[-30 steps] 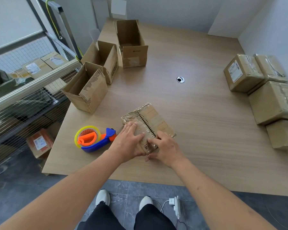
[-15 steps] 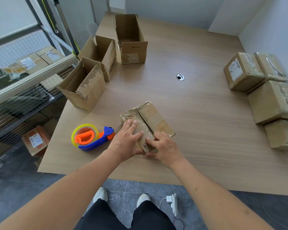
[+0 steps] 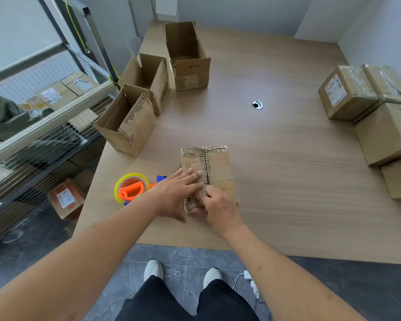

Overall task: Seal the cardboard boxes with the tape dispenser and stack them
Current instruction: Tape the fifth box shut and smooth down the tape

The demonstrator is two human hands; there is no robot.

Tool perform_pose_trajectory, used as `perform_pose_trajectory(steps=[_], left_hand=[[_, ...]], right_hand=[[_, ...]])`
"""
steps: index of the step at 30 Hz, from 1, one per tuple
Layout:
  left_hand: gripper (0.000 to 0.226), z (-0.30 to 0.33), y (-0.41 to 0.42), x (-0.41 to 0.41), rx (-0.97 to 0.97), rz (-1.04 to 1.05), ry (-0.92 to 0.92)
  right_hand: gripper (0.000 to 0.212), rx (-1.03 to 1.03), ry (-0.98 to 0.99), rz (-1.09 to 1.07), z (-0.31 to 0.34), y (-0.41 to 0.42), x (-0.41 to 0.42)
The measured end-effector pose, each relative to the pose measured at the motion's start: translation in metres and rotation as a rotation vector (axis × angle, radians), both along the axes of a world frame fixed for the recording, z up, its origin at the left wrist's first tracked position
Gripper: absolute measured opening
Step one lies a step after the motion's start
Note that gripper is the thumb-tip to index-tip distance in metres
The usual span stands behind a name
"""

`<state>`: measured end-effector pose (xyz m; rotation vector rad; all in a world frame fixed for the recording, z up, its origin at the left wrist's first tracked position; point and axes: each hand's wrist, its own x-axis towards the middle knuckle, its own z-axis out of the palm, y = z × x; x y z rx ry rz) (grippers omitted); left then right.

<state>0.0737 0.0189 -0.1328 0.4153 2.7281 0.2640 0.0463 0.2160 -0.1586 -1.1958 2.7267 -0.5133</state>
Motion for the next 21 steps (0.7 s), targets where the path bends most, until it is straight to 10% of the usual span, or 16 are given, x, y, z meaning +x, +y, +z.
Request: perform_pose_trajectory(steps=[7, 21], left_hand=[[0.087, -0.015, -0.005, 0.015, 0.123, 0.051, 0.057], [0.078, -0.052, 0.005, 0.033, 0.152, 0.088, 0.281]], right_hand=[[0.042, -0.060, -0.332, 0.102, 0.004, 0.015, -0.029], [0.022, -0.166, -0.001, 0.214, -0.027, 0.033, -0.031]])
